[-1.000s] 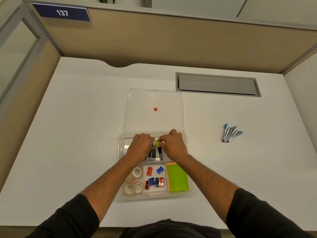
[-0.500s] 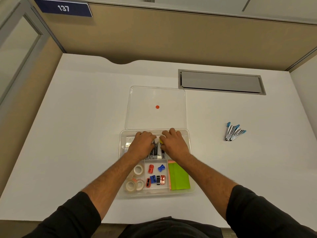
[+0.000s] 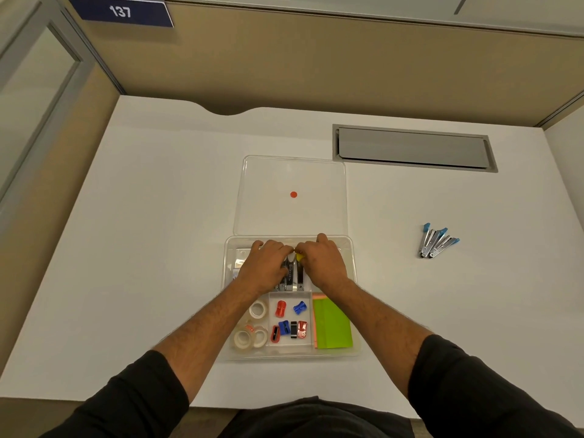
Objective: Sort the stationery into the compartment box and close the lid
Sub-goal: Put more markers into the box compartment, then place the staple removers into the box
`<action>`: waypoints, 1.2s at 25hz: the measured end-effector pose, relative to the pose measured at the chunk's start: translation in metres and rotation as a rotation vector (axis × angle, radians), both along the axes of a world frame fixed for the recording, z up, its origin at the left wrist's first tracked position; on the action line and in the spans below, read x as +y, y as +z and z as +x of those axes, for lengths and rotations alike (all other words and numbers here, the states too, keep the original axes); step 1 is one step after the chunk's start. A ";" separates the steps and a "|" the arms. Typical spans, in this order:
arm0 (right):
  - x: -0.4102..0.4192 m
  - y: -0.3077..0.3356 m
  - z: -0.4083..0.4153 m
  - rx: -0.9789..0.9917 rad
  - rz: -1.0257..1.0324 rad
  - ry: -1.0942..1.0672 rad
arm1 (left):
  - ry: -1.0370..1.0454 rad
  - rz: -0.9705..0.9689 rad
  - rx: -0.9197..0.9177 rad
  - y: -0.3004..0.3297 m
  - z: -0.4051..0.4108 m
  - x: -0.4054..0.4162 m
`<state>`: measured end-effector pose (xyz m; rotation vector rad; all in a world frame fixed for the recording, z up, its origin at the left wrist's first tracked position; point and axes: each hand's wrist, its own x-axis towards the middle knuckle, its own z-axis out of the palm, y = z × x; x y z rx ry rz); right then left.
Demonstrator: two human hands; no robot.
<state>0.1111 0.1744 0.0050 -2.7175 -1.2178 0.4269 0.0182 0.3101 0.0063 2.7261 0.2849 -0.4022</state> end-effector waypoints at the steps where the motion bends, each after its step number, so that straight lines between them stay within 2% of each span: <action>1: 0.000 -0.001 0.000 0.037 0.027 -0.032 | 0.002 -0.004 0.001 0.000 0.001 0.000; 5: 0.002 -0.003 0.001 0.149 0.058 -0.143 | 0.010 -0.013 -0.004 -0.001 0.001 0.000; 10: -0.002 0.000 0.003 0.129 0.026 -0.070 | 0.014 -0.011 0.003 -0.001 0.001 0.000; 15: -0.021 0.007 0.002 0.179 0.171 -0.005 | 0.056 -0.048 -0.078 0.005 0.000 -0.006; 19: -0.045 0.022 0.001 0.157 0.247 -0.007 | 0.123 -0.141 -0.190 0.016 -0.005 -0.021; 23: -0.072 0.037 -0.008 0.104 0.268 -0.001 | 0.111 -0.133 -0.244 0.027 -0.007 -0.043; 30: -0.143 0.043 -0.009 0.050 0.168 -0.063 | 0.034 -0.209 -0.254 0.038 0.003 -0.103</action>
